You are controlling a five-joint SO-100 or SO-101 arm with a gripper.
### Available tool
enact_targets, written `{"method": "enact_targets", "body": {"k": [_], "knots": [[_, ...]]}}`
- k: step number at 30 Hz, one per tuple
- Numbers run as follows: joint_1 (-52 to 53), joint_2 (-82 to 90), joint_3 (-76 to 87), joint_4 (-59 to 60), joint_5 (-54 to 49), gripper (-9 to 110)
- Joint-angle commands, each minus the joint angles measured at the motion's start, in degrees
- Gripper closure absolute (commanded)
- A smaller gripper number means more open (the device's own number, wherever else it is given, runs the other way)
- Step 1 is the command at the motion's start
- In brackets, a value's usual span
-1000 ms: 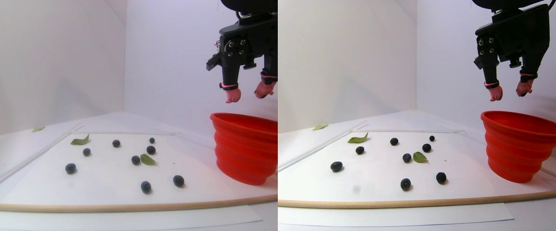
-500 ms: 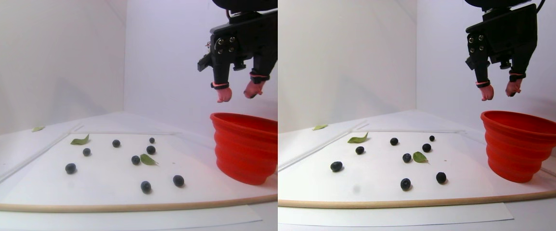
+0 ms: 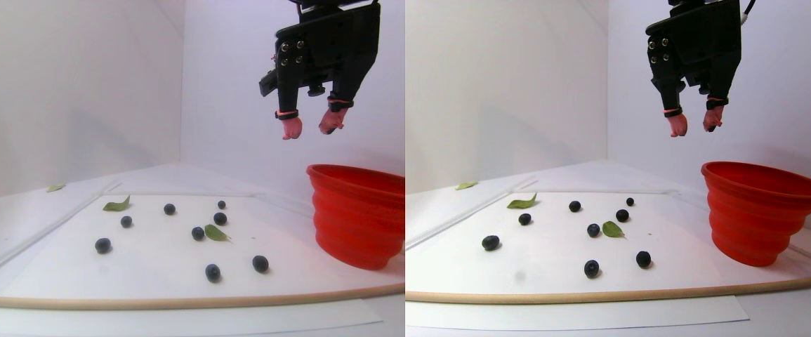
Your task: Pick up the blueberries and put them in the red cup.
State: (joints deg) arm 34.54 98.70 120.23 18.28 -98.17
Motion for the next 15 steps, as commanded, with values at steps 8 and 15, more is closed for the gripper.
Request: {"method": "enact_targets", "body": {"k": [8, 15], "knots": [[-3.7, 8.9, 0.8, 1.4, 2.0, 87], [-6.8, 11.0, 3.0, 2.0, 3.6, 87]]}}
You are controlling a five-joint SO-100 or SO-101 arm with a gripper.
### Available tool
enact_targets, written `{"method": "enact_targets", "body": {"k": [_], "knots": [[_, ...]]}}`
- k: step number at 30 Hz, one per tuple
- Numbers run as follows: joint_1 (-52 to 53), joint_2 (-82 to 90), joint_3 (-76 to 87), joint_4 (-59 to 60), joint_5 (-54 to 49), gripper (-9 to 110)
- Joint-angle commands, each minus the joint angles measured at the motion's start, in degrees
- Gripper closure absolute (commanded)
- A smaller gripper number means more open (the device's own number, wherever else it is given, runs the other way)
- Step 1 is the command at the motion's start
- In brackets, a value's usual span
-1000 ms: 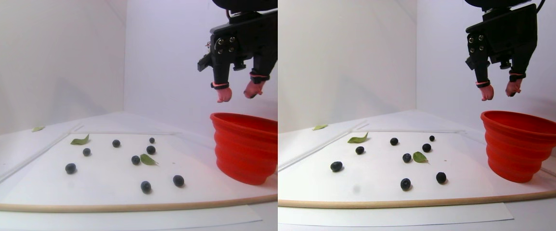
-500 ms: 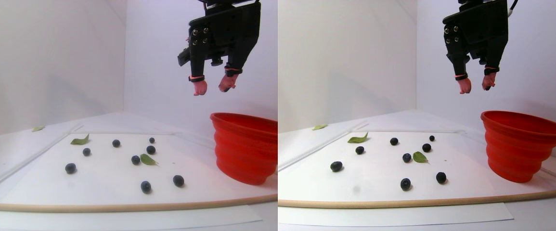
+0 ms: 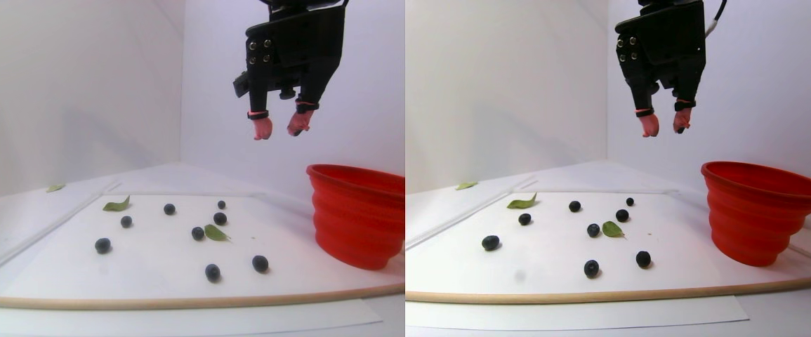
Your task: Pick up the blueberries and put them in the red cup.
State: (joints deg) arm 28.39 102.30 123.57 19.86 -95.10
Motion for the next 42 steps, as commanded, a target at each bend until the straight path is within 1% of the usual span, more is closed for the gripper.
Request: {"method": "enact_targets", "body": {"k": [1, 26, 42], "knots": [[-1.2, 7.6, -0.1, 0.7, 0.8, 87], [-11.2, 9.8, 3.9, 1.7, 5.8, 87], [-14.1, 4.0, 5.0, -4.0, 6.3, 87]]}}
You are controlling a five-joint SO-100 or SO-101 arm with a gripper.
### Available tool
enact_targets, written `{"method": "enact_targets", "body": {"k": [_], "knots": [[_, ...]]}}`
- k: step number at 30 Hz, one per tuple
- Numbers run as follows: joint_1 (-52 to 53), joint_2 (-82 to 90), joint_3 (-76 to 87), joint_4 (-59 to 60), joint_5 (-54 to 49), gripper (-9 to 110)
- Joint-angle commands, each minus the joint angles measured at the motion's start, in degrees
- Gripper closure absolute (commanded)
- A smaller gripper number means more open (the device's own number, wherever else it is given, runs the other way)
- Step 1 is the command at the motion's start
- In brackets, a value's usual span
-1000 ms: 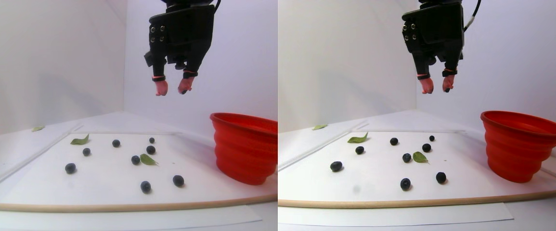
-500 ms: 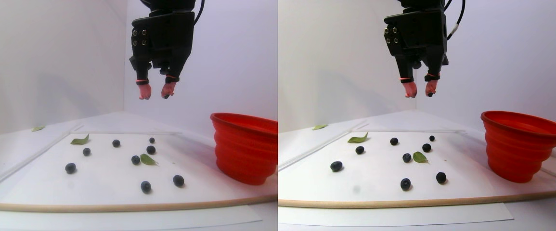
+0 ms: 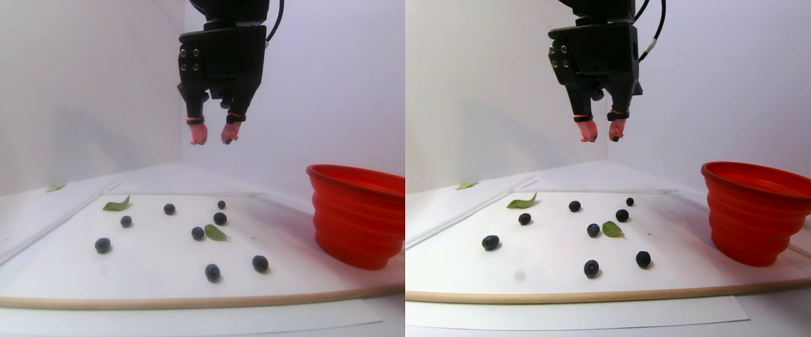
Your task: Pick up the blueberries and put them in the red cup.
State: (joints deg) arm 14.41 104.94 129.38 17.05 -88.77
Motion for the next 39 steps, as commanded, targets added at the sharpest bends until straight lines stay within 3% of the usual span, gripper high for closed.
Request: {"method": "enact_targets", "body": {"k": [1, 39], "knots": [[-0.1, 1.0, -0.9, -1.3, 0.0, 87], [-1.8, -15.6, -3.0, -12.6, 0.0, 82]]}}
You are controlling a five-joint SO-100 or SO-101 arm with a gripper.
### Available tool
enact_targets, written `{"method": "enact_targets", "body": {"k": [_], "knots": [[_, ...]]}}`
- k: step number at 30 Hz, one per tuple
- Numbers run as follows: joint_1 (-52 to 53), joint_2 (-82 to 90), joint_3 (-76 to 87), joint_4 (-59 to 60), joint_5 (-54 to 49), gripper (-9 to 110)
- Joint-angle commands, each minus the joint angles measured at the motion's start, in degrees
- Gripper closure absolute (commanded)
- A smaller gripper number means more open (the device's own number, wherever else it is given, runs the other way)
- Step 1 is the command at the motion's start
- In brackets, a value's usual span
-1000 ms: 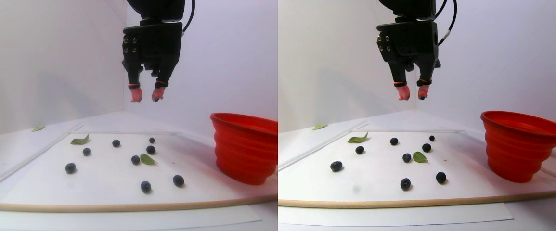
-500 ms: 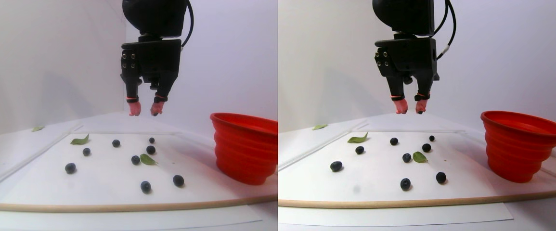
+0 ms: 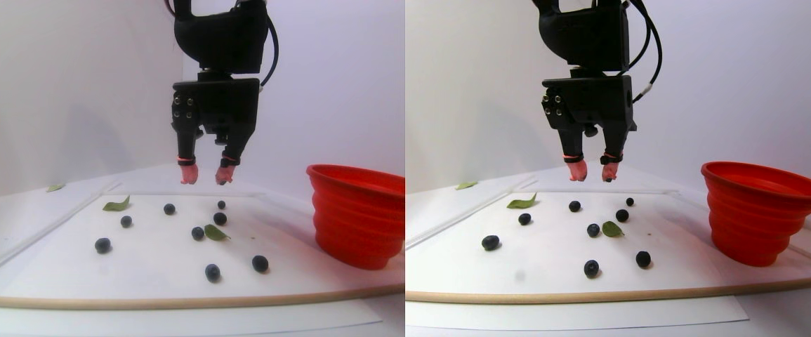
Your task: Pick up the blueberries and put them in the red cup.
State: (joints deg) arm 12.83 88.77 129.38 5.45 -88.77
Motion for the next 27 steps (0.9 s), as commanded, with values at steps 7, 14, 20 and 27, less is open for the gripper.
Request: {"method": "enact_targets", "body": {"k": [7, 14, 20, 27], "knots": [[-0.5, -2.1, -3.8, -2.8, -0.1, 81], [-0.6, -5.7, -5.0, -5.2, -0.4, 81], [-1.3, -7.3, -5.8, -6.3, -0.4, 80], [-1.8, -9.1, -6.6, -7.2, -0.4, 80]]}}
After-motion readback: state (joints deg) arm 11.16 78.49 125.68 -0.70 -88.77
